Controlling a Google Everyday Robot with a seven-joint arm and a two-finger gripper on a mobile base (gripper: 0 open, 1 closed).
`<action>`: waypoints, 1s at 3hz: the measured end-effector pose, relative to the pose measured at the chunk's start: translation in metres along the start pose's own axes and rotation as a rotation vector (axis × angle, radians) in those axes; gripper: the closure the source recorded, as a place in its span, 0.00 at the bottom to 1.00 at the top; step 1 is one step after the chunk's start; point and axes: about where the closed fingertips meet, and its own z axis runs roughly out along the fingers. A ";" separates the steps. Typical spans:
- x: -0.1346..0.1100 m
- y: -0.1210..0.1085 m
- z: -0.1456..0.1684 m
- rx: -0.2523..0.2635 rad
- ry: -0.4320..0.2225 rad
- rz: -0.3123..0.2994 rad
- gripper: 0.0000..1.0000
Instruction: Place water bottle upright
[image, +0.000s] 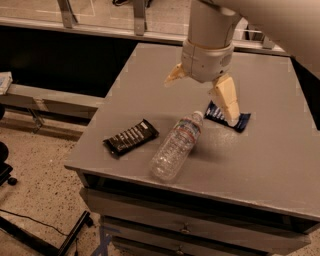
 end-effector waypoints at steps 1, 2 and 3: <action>-0.003 -0.004 0.008 -0.008 -0.029 0.017 0.00; -0.004 -0.006 0.017 -0.011 -0.058 0.025 0.00; -0.004 -0.006 0.024 -0.017 -0.085 0.021 0.00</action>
Offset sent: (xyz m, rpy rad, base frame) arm -0.0193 -0.0033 -0.0249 0.0061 0.1679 -0.0276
